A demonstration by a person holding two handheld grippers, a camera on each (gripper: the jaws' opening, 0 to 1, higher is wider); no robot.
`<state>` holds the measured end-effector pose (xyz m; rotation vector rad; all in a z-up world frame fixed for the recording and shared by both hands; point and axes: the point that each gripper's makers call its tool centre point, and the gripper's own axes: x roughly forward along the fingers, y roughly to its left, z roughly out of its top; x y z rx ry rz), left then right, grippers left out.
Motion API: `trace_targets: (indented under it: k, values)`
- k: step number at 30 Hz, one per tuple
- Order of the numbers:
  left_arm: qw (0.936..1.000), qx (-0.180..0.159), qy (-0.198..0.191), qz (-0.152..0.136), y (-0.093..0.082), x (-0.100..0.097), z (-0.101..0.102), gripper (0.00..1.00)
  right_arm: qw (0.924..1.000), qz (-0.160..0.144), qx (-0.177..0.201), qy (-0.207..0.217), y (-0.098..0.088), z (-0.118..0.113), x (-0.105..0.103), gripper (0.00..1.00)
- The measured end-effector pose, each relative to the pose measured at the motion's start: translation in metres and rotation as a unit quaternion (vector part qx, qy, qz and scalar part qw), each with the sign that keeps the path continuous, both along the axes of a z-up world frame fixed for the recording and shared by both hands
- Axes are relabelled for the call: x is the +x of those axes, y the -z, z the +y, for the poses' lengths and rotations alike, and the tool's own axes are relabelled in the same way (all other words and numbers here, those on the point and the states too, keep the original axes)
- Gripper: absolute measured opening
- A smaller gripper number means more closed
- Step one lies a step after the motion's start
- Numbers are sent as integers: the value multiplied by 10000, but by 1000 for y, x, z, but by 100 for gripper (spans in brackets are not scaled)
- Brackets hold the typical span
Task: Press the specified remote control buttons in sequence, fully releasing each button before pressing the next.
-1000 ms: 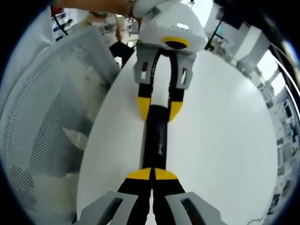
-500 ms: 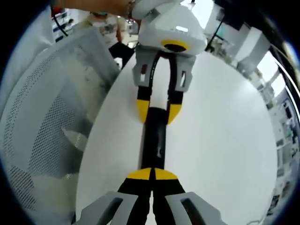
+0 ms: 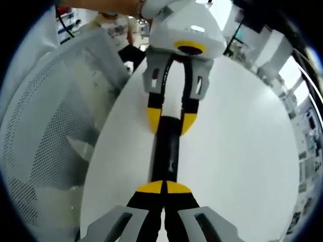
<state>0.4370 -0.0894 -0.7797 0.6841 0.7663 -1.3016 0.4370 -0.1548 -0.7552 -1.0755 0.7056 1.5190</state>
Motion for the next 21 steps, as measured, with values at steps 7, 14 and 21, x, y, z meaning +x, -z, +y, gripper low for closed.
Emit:
trace_targets:
  k: [7, 14, 21]
  values:
    - [10000, -4, -2, 3, 0, 1, 0, 24, 10000, 18, -34, -51, 4, 3, 1, 0]
    - [10000, -11, -2, 0, 0, 1, 0, 24, 9999, 48, -70, -95, 8, 6, 1, 0]
    - [10000, -20, -3, 1, 0, 1, 0, 24, 9998, 95, -129, -134, 14, 7, -1, 0]
